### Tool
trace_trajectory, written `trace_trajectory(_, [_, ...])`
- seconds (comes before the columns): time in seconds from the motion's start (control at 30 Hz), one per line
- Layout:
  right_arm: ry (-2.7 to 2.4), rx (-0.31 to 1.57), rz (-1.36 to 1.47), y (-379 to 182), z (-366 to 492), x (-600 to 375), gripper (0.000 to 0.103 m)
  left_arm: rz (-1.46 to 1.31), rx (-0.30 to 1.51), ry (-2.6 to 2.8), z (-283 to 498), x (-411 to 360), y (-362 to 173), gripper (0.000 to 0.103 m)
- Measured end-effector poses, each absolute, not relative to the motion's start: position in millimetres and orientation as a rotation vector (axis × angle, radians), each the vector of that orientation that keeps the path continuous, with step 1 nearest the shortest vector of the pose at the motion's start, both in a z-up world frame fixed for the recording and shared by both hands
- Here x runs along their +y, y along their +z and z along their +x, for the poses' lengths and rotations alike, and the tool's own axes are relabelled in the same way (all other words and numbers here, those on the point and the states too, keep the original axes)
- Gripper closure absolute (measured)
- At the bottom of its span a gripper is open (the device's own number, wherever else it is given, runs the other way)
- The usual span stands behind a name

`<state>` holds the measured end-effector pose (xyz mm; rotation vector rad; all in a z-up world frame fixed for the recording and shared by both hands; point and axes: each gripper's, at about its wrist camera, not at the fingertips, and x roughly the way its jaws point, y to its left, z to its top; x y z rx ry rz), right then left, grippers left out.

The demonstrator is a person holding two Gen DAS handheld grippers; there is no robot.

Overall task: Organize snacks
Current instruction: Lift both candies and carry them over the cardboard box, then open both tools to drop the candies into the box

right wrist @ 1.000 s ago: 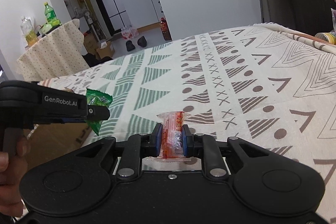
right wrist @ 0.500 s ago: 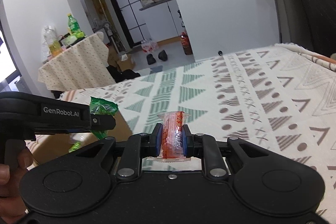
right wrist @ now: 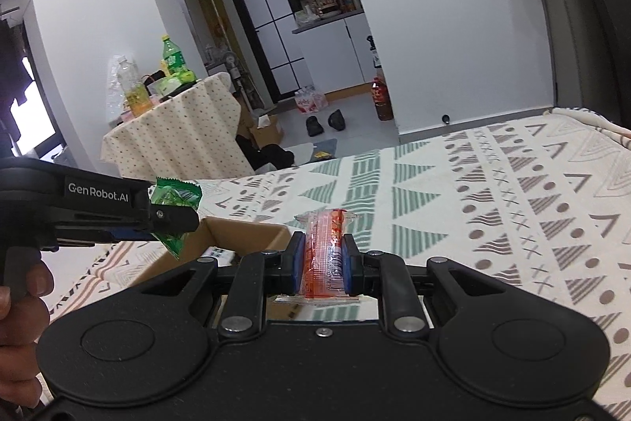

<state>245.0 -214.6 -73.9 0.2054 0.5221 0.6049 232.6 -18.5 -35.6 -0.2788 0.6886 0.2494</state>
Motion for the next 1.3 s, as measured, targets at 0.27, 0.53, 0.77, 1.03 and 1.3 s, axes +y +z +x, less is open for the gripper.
trace_trajectory(0.27, [0.652, 0.517, 0.188, -67, 240, -189, 0.084, -0.31, 0.693, 0.278, 217, 11, -37, 0.075])
trace_trajectory(0.53, [0.697, 0.546, 0.159, -68, 236, -156, 0.084, -0.363, 0.735, 0.306, 201, 45, -52, 0.075])
trace_trajectory(0.77, [0.7, 0.57, 0.109, -69, 229, -133, 0.084, -0.412, 0.762, 0.303, 187, 71, -66, 0.074])
trace_trajectory(1.03, [0.721, 0.605, 0.045, -71, 219, -105, 0.084, -0.451, 0.84, 0.226, 182, 92, -83, 0.071])
trace_trajectory(1.3, [0.753, 0.627, 0.0, -74, 213, -86, 0.084, -0.457, 0.842, 0.207, 177, 108, -84, 0.067])
